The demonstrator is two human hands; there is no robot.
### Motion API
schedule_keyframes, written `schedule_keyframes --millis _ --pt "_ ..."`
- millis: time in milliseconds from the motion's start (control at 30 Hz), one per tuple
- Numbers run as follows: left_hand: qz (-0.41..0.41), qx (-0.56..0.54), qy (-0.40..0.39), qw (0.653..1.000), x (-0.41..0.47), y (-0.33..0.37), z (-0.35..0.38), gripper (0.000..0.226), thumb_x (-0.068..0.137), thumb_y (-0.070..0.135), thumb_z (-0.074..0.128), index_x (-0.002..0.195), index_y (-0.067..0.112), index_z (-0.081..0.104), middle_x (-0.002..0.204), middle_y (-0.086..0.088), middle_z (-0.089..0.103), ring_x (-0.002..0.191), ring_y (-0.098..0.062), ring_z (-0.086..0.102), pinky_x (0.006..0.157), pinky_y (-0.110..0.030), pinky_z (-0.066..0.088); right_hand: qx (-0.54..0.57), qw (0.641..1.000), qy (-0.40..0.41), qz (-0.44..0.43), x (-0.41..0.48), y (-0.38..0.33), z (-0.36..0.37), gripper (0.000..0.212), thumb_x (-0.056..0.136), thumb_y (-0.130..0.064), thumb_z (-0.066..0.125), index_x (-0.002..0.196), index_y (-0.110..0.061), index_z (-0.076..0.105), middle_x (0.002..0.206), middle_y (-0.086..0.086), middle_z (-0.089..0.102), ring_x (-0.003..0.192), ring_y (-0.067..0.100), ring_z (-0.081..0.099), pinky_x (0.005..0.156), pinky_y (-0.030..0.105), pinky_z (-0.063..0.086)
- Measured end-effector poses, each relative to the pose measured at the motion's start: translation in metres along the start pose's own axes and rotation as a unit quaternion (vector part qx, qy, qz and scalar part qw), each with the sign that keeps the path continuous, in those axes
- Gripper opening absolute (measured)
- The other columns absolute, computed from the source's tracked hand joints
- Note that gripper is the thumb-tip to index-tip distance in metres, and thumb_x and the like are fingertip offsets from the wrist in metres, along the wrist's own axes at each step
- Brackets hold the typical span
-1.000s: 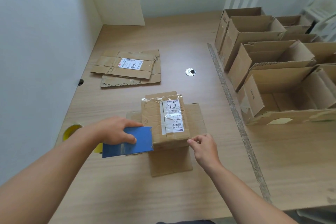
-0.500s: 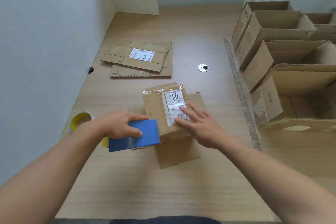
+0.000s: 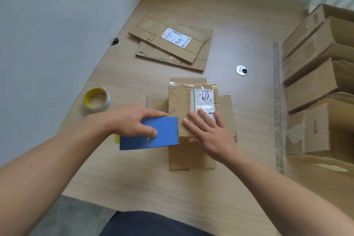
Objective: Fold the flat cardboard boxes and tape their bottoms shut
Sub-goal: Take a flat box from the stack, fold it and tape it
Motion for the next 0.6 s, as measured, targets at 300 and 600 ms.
schedule_keyframes --millis 300,600 --pt "0.035 -0.045 0.005 0.998 -0.037 -0.038 -0.01 0.06 0.07 0.063 0.052 0.125 0.077 0.032 0.118 0.031 0.055 0.099 0.011 0.051 0.082 -0.016 0.042 -0.019 0.999 0.039 -0.001 0.002 -0.002 -0.002 0.055 0.1 -0.052 0.034 0.15 -0.033 0.039 0.157 -0.006 0.039 0.145 0.023 0.036 0.112 0.054 0.03" --pt "0.017 -0.046 0.006 0.999 -0.022 -0.07 -0.001 0.06 0.075 0.059 0.055 0.13 0.072 0.034 0.108 0.024 0.058 0.095 -0.001 0.055 0.078 -0.023 0.047 -0.018 1.0 0.005 0.013 0.005 -0.002 -0.002 0.056 0.097 -0.052 0.033 0.151 -0.034 0.031 0.158 -0.005 0.036 0.147 0.023 0.029 0.114 0.052 0.022"
Point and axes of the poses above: each hand's wrist, its own x-axis towards the middle knuckle, its own z-axis out of the palm, y = z × x, the point moved 9 cm from there along x, towards the middle knuckle
